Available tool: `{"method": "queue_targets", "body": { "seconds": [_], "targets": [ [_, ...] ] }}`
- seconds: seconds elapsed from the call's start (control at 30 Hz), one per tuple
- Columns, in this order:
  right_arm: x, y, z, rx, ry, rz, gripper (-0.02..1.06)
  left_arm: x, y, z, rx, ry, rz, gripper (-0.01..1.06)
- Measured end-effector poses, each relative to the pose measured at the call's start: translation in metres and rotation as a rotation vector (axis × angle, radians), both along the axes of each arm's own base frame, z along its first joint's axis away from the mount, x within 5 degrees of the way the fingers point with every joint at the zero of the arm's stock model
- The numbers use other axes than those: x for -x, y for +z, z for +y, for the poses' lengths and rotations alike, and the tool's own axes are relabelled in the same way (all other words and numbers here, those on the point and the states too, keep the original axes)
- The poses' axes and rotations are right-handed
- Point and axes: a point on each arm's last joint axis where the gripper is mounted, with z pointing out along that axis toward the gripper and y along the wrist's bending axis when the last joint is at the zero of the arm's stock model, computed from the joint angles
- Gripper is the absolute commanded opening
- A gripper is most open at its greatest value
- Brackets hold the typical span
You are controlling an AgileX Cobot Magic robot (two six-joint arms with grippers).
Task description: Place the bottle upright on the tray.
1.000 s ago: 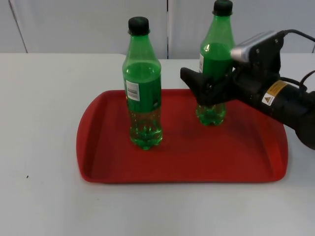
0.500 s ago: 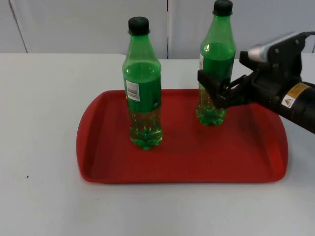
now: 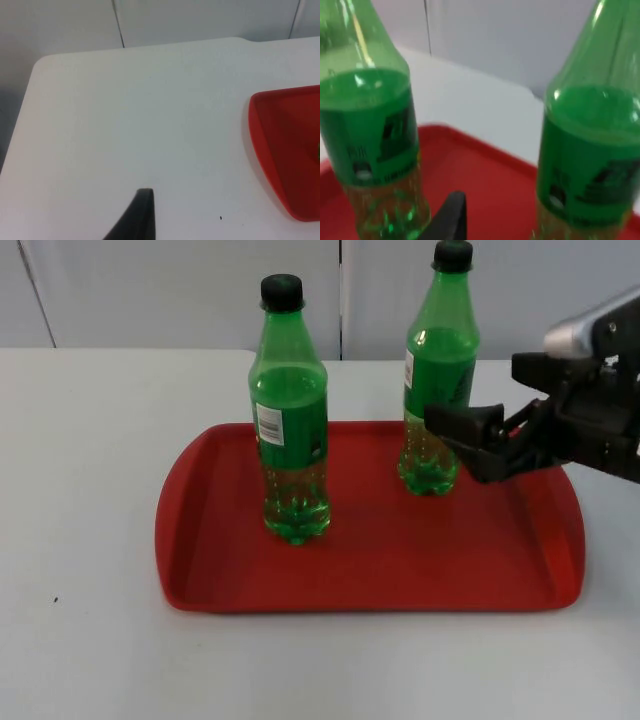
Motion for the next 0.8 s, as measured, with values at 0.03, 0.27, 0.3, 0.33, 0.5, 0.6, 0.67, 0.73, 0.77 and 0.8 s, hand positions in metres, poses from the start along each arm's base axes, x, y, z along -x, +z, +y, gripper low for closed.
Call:
{"method": "queue_targets", "body": {
  "seconds": [0.03, 0.27, 0.3, 0.33, 0.5, 0.6, 0.67, 0.73, 0.77, 0.8],
  "targets": [
    [0.000, 0.000, 0.000, 0.000, 0.000, 0.000, 1.05, 0.000, 0.000, 0.000, 0.000, 0.000, 0.000, 1.05],
    [0.014, 0.036, -0.014, 0.118, -0.087, 0.147, 1.05, 0.000, 0.000, 0.000, 0.000, 0.000, 0.000, 1.05],
    [0.017, 0.044, -0.017, 0.136, -0.101, 0.164, 1.05, 0.000, 0.000, 0.000, 0.000, 0.000, 0.000, 1.05],
    [0.021, 0.053, -0.020, 0.147, -0.120, 0.181, 1.05, 0.000, 0.000, 0.000, 0.000, 0.000, 0.000, 1.05],
    [0.040, 0.094, -0.036, 0.169, -0.215, 0.217, 1.05, 0.000, 0.000, 0.000, 0.000, 0.000, 0.000, 1.05],
    [0.050, 0.111, -0.044, 0.158, -0.266, 0.231, 1.05, 0.000, 0.000, 0.000, 0.000, 0.000, 0.000, 1.05],
    [0.061, 0.125, -0.052, 0.155, -0.323, 0.254, 1.05, 0.000, 0.000, 0.000, 0.000, 0.000, 0.000, 1.05],
    [0.067, 0.133, -0.056, 0.147, -0.345, 0.252, 1.05, 0.000, 0.000, 0.000, 0.000, 0.000, 0.000, 1.05],
    [0.074, 0.139, -0.061, 0.149, -0.375, 0.264, 1.05, 0.000, 0.000, 0.000, 0.000, 0.000, 0.000, 1.05],
    [0.080, 0.145, -0.065, 0.143, -0.401, 0.272, 1.05, 0.000, 0.000, 0.000, 0.000, 0.000, 0.000, 1.05]
  ]
}}
